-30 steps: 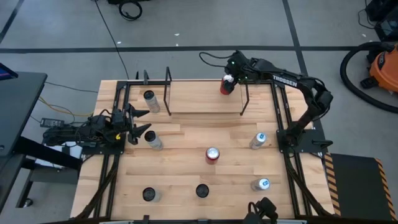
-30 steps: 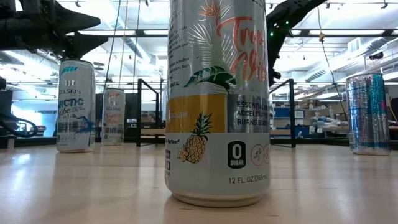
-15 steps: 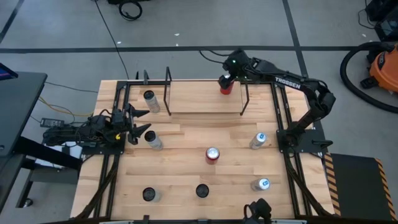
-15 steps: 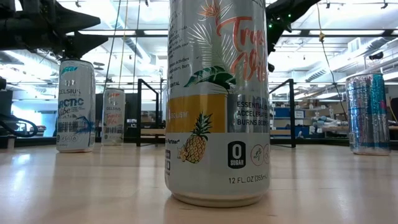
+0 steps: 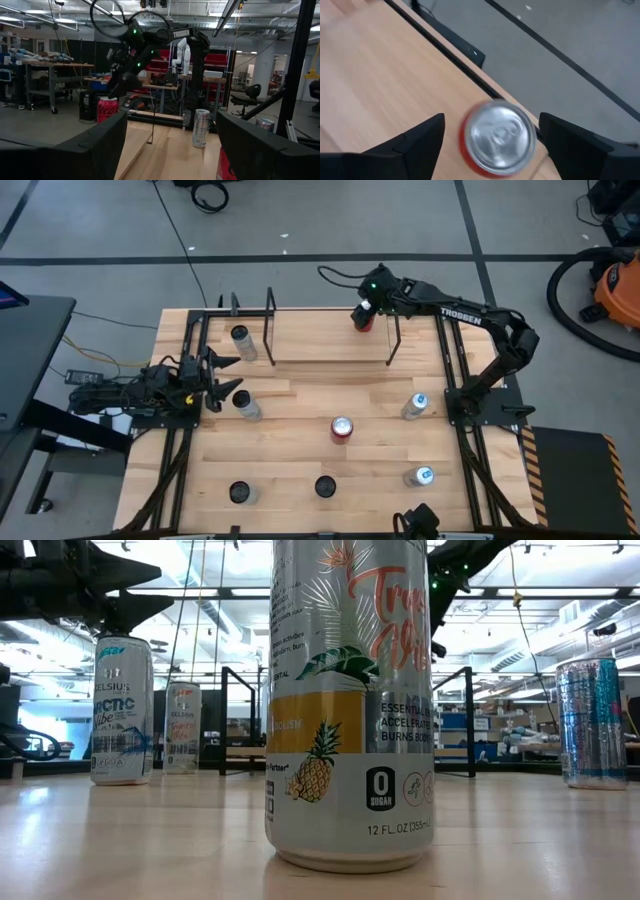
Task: Place canned beverage on shelf
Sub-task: Put the top red soda can on the shelf
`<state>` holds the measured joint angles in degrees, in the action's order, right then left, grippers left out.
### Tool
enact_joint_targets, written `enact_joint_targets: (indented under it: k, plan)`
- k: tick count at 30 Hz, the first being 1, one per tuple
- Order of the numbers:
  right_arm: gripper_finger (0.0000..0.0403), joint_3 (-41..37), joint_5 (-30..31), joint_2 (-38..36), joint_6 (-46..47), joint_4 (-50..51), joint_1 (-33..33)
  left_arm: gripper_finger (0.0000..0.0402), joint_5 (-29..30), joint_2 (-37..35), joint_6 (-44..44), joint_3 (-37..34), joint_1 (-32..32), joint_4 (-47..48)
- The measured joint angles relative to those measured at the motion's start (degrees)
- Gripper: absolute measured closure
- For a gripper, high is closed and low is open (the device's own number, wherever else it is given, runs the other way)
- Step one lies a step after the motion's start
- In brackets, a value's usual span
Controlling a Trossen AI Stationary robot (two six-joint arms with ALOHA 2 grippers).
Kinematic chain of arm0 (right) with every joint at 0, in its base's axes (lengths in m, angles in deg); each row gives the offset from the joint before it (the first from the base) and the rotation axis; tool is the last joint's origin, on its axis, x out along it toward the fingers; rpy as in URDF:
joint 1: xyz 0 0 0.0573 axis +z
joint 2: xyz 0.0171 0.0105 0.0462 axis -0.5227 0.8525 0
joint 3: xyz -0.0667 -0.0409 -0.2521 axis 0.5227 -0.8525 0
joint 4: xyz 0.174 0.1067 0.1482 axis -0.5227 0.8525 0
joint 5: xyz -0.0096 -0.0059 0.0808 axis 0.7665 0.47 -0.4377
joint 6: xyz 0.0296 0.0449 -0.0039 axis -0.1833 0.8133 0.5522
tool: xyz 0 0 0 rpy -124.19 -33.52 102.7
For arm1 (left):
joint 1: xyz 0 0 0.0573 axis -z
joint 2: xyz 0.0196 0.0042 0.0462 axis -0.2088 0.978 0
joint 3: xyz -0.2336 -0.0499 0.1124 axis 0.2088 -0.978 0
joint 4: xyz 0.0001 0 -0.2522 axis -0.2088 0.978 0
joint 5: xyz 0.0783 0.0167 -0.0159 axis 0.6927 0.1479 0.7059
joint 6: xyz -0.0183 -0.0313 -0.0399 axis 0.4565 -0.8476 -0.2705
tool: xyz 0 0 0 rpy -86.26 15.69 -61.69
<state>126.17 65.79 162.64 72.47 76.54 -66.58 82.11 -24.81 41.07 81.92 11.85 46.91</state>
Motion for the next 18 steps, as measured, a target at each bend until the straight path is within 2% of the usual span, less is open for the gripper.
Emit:
enact_joint_targets:
  k: [18]
  plan:
    - [0.0085,-0.2,3.0,1.8,1.0,4.3,-1.5,0.0095,0.0,0.0,0.0,0.0,0.0,-0.1]
